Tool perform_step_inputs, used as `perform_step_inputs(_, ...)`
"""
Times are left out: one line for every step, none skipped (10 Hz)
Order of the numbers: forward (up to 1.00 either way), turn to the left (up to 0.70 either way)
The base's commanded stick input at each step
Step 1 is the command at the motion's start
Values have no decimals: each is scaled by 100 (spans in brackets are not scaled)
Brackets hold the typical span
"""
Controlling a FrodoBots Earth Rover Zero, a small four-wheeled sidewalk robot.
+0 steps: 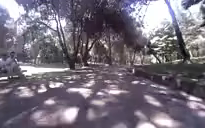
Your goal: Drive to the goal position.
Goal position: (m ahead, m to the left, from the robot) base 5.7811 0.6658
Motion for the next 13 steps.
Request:
perform_step_inputs(85, 0)
perform_step_inputs(85, 0)
perform_step_inputs(85, 0)
perform_step_inputs(85, 0)
perform_step_inputs(85, 0)
perform_step_inputs(85, 0)
perform_step_inputs(85, 0)
perform_step_inputs(85, 0)
perform_step_inputs(85, 0)
perform_step_inputs(85, -25)
perform_step_inputs(85, -34)
perform_step_inputs(85, -21)
perform_step_inputs(85, -8)
